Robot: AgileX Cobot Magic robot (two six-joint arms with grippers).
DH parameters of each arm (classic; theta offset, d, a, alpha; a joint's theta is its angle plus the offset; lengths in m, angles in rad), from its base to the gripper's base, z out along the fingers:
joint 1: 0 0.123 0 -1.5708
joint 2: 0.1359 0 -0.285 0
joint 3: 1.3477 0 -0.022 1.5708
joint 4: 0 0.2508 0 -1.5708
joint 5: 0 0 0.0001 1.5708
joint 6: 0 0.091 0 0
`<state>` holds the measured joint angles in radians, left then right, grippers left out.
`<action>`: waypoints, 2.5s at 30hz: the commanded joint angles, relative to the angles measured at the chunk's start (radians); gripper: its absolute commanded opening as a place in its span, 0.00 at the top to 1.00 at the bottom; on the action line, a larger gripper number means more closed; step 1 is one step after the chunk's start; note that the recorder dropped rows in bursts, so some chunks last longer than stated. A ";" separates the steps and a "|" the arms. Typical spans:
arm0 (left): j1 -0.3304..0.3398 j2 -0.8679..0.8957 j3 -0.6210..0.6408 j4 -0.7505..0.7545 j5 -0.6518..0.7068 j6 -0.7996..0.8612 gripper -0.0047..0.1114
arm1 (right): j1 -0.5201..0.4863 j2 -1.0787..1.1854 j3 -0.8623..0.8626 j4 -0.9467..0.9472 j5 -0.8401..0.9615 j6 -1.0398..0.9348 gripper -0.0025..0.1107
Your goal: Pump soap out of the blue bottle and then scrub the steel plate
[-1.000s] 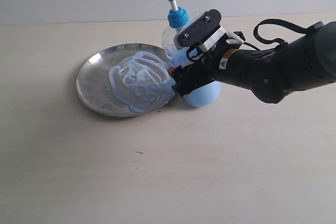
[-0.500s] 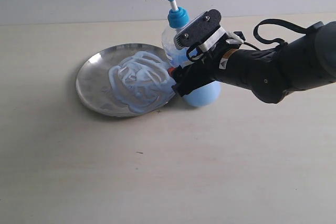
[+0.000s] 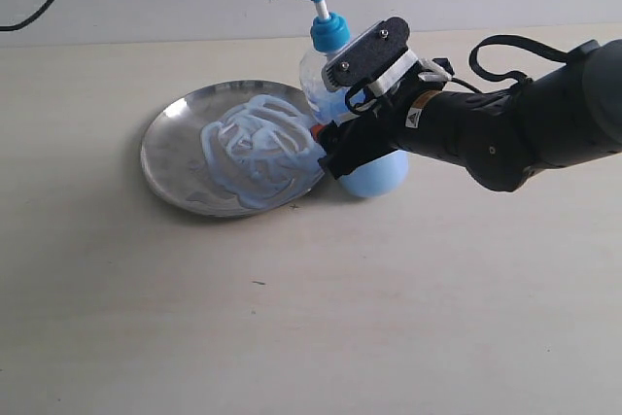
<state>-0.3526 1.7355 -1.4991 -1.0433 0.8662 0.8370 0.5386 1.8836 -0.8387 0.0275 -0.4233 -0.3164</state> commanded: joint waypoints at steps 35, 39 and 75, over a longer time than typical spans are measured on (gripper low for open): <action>-0.090 0.084 -0.012 -0.008 -0.166 0.033 0.96 | -0.005 -0.019 -0.018 -0.008 -0.095 -0.015 0.98; -0.090 0.105 -0.012 -0.008 -0.147 0.033 0.96 | -0.005 -0.019 -0.018 -0.008 -0.095 -0.015 0.98; -0.109 0.069 -0.012 0.013 -0.090 0.027 0.96 | -0.005 -0.019 -0.018 -0.008 -0.095 -0.017 0.98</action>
<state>-0.4454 1.8175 -1.5194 -1.0443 0.7328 0.8632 0.5386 1.8836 -0.8387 0.0286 -0.4233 -0.3251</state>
